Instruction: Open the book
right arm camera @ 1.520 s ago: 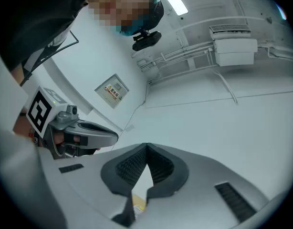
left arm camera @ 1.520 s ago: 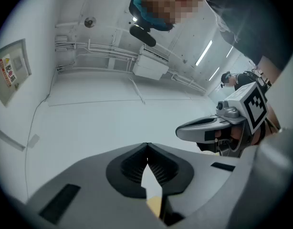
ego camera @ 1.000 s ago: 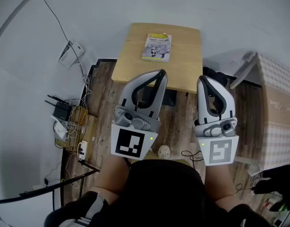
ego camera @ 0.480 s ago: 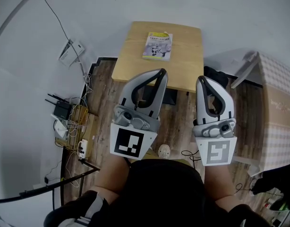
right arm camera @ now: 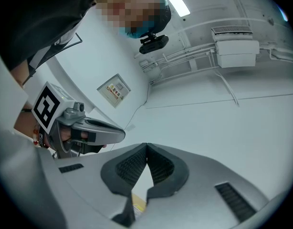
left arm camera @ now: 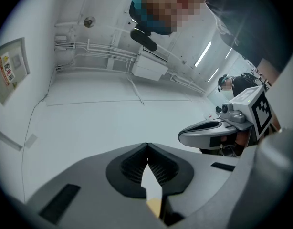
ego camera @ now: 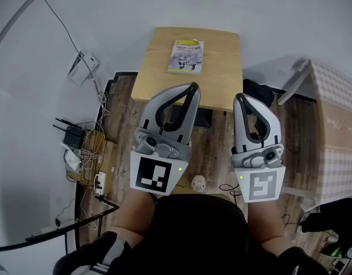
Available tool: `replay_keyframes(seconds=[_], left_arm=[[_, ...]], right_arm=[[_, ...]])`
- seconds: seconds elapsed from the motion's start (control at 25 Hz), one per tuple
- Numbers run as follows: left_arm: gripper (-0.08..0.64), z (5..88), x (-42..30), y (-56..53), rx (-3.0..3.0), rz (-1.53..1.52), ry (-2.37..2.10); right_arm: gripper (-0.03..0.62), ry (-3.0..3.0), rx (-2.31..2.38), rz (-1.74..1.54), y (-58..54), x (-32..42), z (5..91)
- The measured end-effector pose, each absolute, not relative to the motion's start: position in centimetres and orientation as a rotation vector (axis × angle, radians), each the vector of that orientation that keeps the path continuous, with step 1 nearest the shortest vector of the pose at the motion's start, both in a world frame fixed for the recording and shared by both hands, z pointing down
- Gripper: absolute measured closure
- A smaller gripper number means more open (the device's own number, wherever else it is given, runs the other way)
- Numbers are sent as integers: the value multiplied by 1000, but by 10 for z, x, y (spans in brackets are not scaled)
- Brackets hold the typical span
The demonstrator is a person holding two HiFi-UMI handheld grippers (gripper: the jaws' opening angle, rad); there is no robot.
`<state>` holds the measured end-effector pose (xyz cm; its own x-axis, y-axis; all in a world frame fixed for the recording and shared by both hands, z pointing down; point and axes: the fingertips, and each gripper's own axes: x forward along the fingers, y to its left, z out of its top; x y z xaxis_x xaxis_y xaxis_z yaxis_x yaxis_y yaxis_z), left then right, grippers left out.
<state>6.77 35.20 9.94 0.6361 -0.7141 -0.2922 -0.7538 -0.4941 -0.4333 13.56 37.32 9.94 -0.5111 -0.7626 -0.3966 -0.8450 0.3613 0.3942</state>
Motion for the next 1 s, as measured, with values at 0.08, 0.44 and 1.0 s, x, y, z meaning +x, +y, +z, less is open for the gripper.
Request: replay_keyframes(seconds=[0.08, 0.44, 1.0], left_arm=[[552, 98, 71, 352, -2328, 101, 1146], [552, 90, 81, 372, -2318, 88, 1120], [552, 91, 81, 356, -2317, 142, 1159]], right_arm=[[565, 2469, -1469, 853, 374, 138, 99], [565, 2452, -1450, 852, 390, 141, 93], [565, 2458, -1496, 812, 380, 145, 100]])
